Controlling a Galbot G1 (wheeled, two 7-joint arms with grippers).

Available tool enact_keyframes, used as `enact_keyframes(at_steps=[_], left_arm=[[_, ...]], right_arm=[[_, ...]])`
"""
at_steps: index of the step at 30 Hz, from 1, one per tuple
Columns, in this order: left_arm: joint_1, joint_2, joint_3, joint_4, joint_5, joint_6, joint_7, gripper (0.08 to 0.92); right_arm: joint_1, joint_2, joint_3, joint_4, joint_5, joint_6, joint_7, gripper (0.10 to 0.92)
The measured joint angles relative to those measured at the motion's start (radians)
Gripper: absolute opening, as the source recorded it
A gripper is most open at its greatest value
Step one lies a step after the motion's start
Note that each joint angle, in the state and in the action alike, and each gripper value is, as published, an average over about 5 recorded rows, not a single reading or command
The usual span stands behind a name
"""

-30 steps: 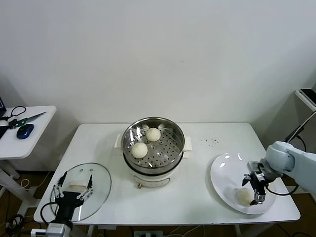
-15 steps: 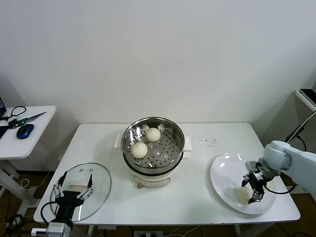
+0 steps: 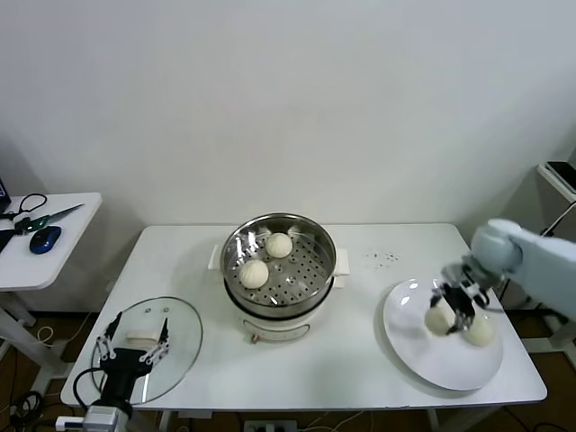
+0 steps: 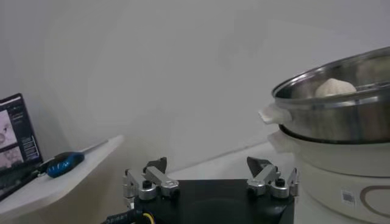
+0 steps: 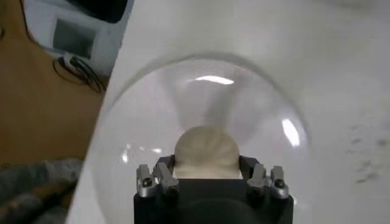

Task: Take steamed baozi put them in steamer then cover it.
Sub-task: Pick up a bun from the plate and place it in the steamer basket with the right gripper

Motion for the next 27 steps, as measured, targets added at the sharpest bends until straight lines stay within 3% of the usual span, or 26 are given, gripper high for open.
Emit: enact_keyframes(at_steps=[12,27], left_arm=[[0.000,-0.004,0.005,-0.007,0.004,0.005,0.002,0.823],[0.016,0.004,-0.003,-0.007,-0.006,-0.003,0.004,0.823]], right_arm=[[0.319,0.303,-0.121,-0.038,0.028,0.260,-0.061,0.695],[0.278,0.630,-0.089,-0.063,-0.088,0.411,-0.071,0.695]])
